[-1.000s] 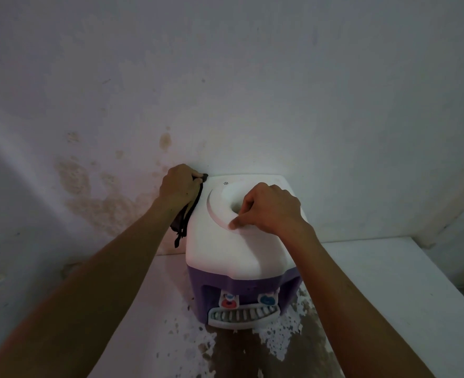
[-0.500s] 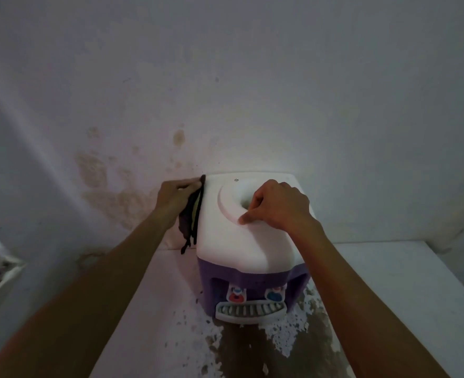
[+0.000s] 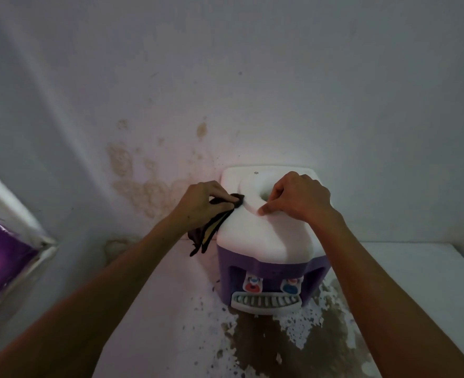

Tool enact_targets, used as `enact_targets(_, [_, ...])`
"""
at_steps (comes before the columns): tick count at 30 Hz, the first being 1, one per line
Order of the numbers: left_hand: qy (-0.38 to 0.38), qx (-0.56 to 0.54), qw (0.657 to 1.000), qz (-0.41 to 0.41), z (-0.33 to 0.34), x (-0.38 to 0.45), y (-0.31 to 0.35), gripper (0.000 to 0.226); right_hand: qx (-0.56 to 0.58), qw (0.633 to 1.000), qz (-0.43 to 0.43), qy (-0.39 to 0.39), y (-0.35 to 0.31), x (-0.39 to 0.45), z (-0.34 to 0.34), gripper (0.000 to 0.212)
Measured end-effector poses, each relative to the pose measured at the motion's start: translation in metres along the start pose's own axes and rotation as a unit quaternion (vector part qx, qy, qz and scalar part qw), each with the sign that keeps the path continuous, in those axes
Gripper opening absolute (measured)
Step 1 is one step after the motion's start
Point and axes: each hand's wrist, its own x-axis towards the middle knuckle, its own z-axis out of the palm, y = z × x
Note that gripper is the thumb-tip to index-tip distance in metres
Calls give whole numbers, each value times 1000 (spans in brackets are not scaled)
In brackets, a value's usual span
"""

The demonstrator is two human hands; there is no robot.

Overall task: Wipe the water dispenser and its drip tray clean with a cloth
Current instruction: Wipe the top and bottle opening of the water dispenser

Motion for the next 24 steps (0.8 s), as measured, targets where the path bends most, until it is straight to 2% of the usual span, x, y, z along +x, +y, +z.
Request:
enact_targets(3, [-4,44,999,14,-1,2,7,20,4,1000,-8,6,-1,-2,1,39])
enact_targets(8, [76,67,994,-40,9,20,14,22,13,1000,-8,15,-1,-6,5,36])
enact_targets(11, [53,92,994,-32,11,13,16,21,19,999,-12,26,2,-10,8,35])
enact_targets(17, [21,96,994,44,19,-27,34,22,21,997,-53,59,10,-18,14,33])
enact_targets(24, [48,112,993,-4,40,-30,60,22,39,991,-128,6,25,-20,6,18])
